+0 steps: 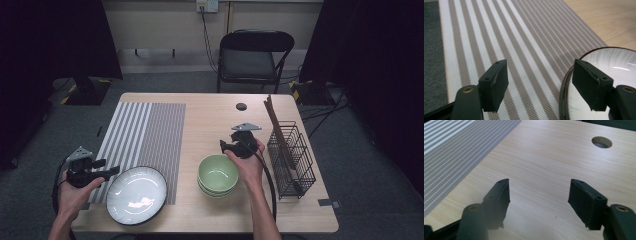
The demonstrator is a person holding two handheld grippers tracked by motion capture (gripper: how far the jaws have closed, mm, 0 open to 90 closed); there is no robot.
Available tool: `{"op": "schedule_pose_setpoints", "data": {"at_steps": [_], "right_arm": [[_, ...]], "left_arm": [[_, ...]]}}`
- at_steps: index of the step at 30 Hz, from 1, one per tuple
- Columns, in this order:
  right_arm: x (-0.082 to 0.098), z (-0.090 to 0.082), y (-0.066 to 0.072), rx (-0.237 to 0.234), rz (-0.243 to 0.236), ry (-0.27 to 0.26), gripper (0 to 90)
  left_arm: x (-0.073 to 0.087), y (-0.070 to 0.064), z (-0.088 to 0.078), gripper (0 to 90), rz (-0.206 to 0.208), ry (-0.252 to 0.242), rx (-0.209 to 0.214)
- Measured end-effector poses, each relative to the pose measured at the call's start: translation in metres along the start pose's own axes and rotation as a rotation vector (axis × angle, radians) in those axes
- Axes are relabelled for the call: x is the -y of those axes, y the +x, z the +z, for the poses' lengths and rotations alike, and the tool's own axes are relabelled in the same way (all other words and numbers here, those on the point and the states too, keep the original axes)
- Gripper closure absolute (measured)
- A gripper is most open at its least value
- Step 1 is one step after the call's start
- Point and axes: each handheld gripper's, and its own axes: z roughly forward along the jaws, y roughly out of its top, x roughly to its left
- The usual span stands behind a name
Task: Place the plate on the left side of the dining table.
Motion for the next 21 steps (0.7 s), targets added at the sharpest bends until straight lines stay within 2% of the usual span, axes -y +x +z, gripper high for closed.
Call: {"op": "schedule_pose_setpoints", "data": {"at_steps": [3,4,6,8,11,16,19,20,21], "right_arm": [[-0.004,-0.001,0.006,-0.010,-0.006,-0.009,37.9],[-0.005,-0.001,0.008,-0.025,-0.004,-0.014,38.0],[-0.008,-0.004,0.014,-0.033,-0.016,-0.021,38.2],[-0.011,-0.006,0.020,-0.033,-0.038,-0.022,38.8],[-0.016,-0.012,0.023,-0.053,-0.040,-0.034,39.8],[-0.025,-0.023,0.029,-0.058,-0.058,-0.048,40.0],[-0.031,-0.029,0.038,-0.101,-0.071,-0.061,41.7],[-0.031,-0.029,0.038,-0.101,-0.071,-0.061,41.7],[-0.034,-0.031,0.049,-0.138,-0.089,-0.063,42.7]], "left_arm": [[-0.006,-0.008,-0.001,28.8,0.031,0.014,-0.007],[-0.008,-0.010,-0.002,28.5,0.034,0.009,0.005],[-0.008,-0.014,-0.004,28.4,0.019,-0.006,0.033],[-0.007,-0.019,-0.003,28.5,0.035,0.000,0.017],[-0.006,-0.022,-0.003,28.9,0.042,0.000,0.026],[-0.005,-0.023,-0.005,29.1,0.022,-0.019,0.036],[-0.005,-0.023,-0.007,30.2,0.019,-0.029,0.049],[-0.005,-0.023,-0.007,30.1,0.019,-0.029,0.049],[-0.004,-0.024,-0.007,30.1,0.016,-0.028,0.051]]}}
